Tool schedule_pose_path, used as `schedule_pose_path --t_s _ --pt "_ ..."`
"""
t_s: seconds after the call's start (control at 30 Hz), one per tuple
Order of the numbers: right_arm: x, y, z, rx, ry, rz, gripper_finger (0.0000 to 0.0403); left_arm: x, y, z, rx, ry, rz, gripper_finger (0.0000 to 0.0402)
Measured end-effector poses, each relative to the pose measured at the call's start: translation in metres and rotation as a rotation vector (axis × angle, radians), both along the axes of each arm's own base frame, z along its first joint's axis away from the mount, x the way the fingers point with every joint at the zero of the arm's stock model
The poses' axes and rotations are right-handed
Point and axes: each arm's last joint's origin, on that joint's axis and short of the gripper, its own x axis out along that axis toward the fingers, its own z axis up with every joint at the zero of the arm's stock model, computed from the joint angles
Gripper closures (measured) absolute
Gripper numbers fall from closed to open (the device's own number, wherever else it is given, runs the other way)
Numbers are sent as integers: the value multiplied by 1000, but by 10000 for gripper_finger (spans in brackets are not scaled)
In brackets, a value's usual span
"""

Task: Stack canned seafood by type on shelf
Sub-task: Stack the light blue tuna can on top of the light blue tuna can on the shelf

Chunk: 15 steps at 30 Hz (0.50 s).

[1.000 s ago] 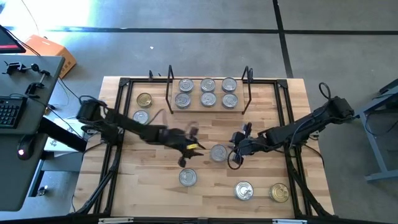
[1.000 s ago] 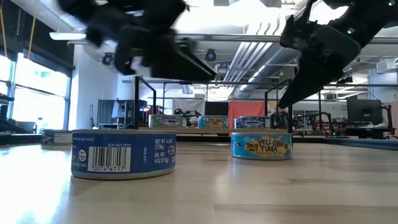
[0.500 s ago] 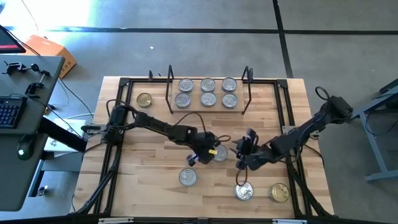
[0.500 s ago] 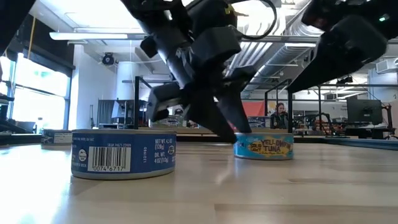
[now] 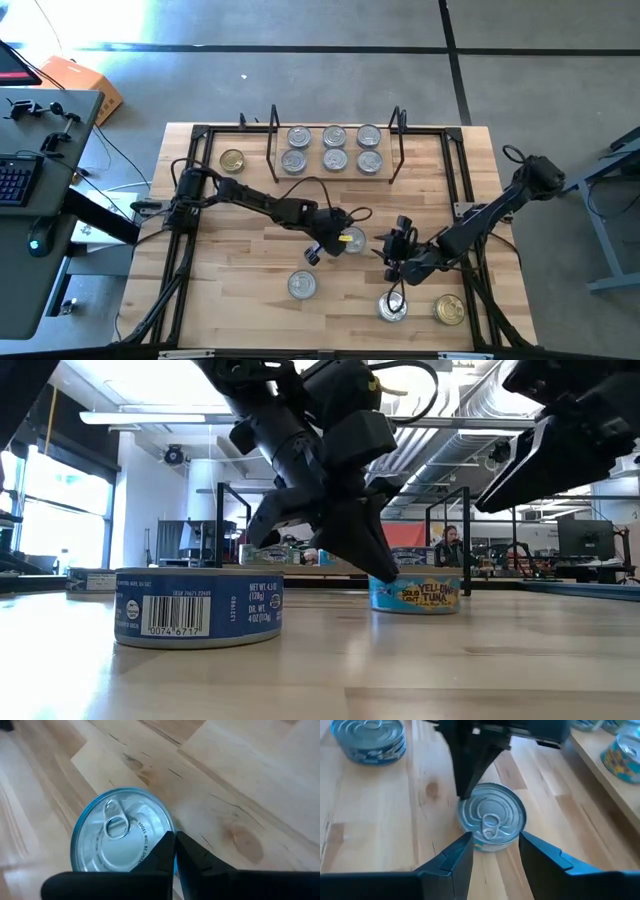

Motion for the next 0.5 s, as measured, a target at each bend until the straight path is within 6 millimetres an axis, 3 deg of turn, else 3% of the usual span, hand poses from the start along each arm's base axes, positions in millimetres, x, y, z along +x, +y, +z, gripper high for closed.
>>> schedule_pose_path --t_s 0.13,0.27,0.5 --pt "6 1 0 -44 2 67 238 -3 0 6 -36 7 48 401" --pt "11 1 -1 -129 30 168 199 -3 0 14 -87 -7 104 401" --pt "25 3 -28 -397 160 347 148 2 1 18 -165 -41 185 401"
